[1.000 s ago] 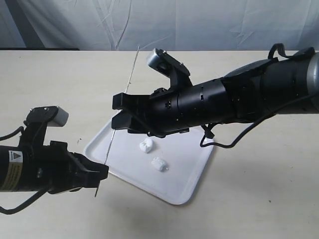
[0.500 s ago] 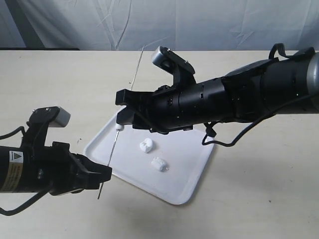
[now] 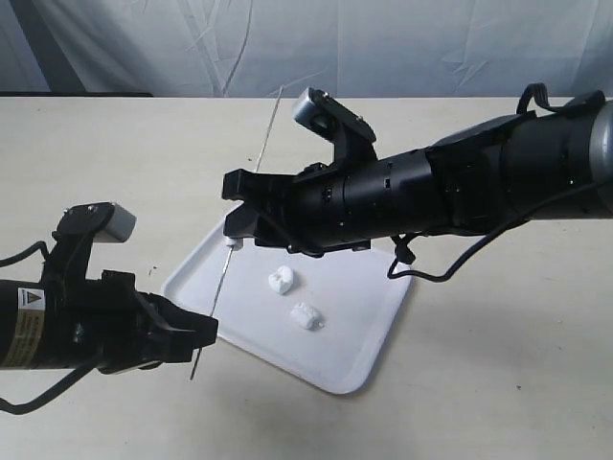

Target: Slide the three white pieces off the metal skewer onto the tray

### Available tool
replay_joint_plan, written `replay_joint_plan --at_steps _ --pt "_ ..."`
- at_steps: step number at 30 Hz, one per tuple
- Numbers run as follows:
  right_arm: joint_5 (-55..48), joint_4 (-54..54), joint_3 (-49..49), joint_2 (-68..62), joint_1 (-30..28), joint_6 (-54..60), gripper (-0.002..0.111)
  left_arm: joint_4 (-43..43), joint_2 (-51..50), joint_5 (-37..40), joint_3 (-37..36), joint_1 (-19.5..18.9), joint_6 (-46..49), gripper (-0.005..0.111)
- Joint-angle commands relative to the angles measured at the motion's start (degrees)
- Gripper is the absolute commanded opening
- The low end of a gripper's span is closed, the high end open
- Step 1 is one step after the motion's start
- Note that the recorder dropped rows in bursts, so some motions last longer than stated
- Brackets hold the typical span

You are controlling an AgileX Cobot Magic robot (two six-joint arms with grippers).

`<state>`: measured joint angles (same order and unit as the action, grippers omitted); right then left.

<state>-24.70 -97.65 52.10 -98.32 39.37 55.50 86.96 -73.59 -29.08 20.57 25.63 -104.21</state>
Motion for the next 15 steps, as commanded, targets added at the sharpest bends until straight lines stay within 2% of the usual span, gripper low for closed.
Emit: replay_joint_plan --at_steps 1,7,15 --pt "1.1 -0.26 0.23 0.55 0.07 0.39 0.038 -0.64 -0.13 -0.47 0.22 0.24 0.34 0.0" --pt "0.59 -0.49 0.23 0.55 0.07 0.39 0.024 -1.5 -0.13 -0.99 0.22 0.24 1.33 0.0" --pt "-0.2 -1.16 0.23 0.55 0.07 0.39 0.024 -1.52 -0.13 -0.99 0.22 0.24 1.57 0.0"
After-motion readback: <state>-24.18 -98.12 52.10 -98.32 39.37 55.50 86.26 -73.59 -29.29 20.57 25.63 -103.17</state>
